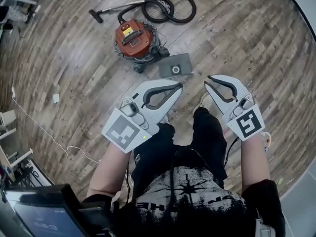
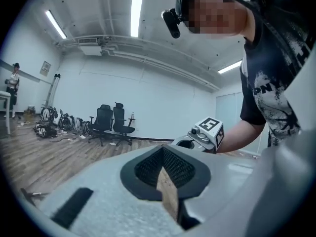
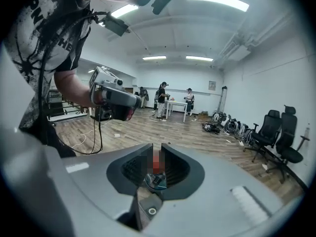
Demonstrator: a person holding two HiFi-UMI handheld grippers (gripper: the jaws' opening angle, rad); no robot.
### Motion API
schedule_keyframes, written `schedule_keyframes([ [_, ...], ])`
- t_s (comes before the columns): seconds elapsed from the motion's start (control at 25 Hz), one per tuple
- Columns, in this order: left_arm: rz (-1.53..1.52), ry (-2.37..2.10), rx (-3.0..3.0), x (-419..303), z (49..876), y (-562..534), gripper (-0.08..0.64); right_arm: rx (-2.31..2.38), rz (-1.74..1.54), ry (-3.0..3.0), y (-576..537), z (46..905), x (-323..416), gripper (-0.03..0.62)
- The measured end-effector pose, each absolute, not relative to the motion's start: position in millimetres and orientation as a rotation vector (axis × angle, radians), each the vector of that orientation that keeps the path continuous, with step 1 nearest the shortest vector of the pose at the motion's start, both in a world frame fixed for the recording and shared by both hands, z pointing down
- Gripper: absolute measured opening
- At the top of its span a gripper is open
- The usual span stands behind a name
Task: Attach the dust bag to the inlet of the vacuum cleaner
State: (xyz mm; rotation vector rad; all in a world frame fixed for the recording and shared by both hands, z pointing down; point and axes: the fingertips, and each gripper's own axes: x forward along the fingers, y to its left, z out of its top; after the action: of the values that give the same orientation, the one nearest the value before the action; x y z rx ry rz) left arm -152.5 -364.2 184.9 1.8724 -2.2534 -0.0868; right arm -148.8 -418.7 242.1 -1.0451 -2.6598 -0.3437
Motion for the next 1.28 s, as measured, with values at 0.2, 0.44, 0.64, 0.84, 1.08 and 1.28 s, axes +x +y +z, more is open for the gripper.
schedule_keyframes([
  [0.2, 0.002, -2.300, 1.871, -185, 266, -379, 0.003, -1.143, -0.489, -2.442, -423, 382, -167, 0.092],
  [0.44, 0.017, -2.319, 1.931, -210, 391, -392, 0.003, -1.203, -0.576, -2.293, -414, 592, -192, 0.147],
  [0.64, -0.006, -2.340, 2.015, -222, 492, -406, 0.003, -1.219, -0.653, -2.082, -409, 781, -194, 0.190],
  [0.84, -0.018, -2.299, 1.999, -216, 569, -409, 0.003, -1.169, -0.722, -1.846, -424, 924, -180, 0.217],
  [1.08, 0.072, -2.298, 1.921, -211, 597, -390, 0.003, -1.138, -0.884, -1.643, -436, 1022, -165, 0.238],
  [1.28, 0.107, -2.317, 1.845, -214, 613, -374, 0.004, -1.069, -0.925, -1.586, -453, 1067, -168, 0.250],
])
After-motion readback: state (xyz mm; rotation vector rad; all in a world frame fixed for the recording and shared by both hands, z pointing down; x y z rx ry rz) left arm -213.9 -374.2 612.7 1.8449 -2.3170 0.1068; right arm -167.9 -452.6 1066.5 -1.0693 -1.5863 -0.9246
